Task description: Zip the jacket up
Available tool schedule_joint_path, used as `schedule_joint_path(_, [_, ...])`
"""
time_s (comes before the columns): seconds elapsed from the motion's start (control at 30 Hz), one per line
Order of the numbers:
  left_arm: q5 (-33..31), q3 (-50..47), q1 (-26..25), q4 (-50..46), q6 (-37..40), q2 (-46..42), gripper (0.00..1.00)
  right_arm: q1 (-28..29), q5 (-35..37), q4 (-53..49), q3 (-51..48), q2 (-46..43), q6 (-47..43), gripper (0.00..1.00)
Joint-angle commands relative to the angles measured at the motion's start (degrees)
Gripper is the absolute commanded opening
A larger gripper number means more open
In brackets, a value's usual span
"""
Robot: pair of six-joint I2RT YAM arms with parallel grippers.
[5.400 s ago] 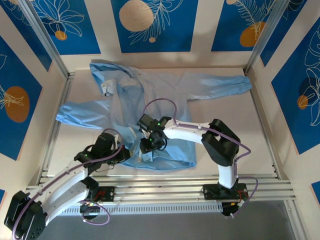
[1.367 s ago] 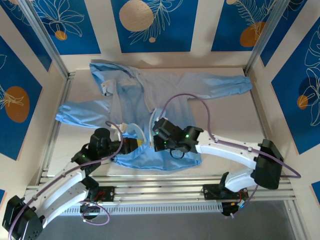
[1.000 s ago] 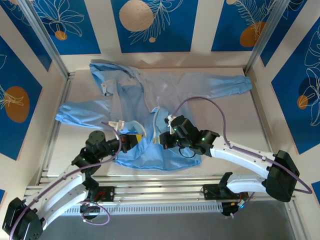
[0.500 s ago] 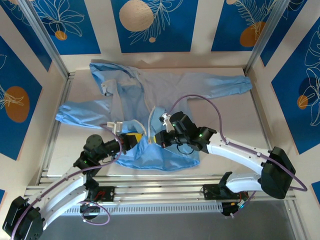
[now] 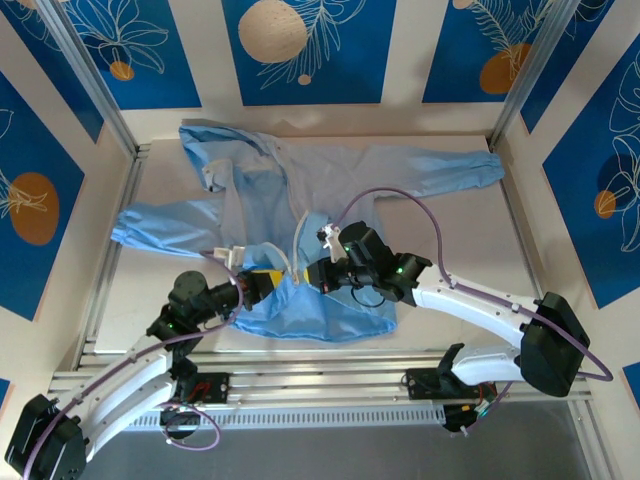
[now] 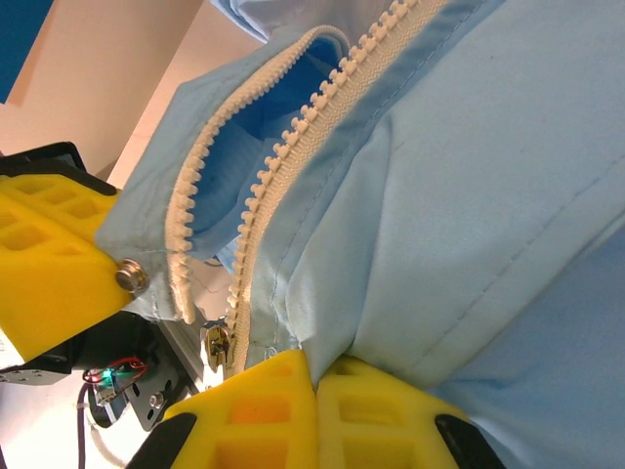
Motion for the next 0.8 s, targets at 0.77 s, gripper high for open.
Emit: schedule_joint_path(0.77, [-2.12,-2.42,1.60,3.82,-8.28,0.11,0.00,0.17,-1.77,4.01,-0.28,0.33,0.65,0.00])
